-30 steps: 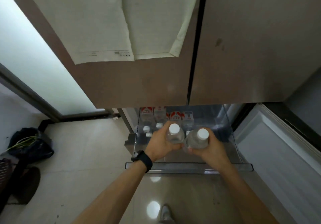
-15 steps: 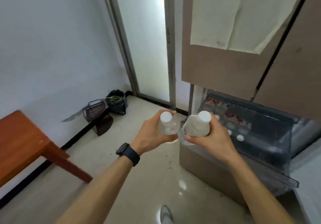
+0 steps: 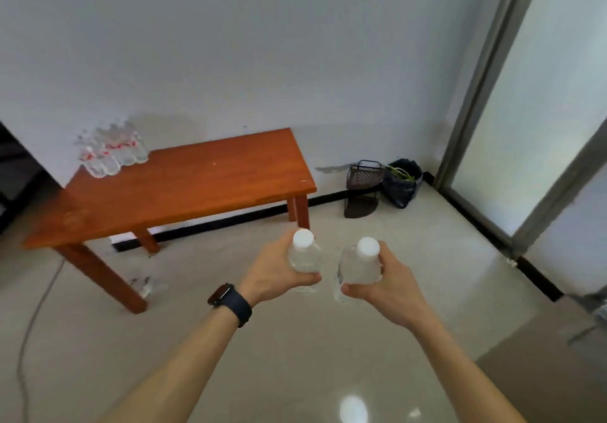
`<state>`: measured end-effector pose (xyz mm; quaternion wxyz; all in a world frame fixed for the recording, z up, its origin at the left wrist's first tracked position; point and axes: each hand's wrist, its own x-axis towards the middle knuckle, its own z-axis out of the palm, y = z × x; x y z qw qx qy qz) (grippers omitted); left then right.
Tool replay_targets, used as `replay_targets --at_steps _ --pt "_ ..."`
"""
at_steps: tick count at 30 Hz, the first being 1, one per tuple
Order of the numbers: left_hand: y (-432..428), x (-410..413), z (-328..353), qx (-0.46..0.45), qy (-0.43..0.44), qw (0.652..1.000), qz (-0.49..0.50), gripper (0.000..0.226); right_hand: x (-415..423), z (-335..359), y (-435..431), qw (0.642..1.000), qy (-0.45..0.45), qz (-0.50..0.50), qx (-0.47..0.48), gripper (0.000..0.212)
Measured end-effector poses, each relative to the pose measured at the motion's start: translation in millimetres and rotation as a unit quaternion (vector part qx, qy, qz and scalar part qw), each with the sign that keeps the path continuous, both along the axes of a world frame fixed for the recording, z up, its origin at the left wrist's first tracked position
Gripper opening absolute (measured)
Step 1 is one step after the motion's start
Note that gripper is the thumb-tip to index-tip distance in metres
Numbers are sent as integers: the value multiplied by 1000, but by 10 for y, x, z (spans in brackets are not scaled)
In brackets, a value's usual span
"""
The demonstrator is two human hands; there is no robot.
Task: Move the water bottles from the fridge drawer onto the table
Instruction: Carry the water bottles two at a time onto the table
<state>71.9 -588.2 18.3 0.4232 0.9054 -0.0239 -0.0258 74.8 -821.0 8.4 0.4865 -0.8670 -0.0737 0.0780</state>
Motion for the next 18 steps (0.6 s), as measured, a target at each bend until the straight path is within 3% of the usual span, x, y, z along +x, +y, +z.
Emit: replay_targets --at_steps 10,18 --pt "2712 -501 -217 -6 25 993 118 68 207 -298 2590 993 29 112 -18 72" --pt "4183 -463 -333 12 48 980 191 65 562 -411 3964 990 34 130 -44 74"
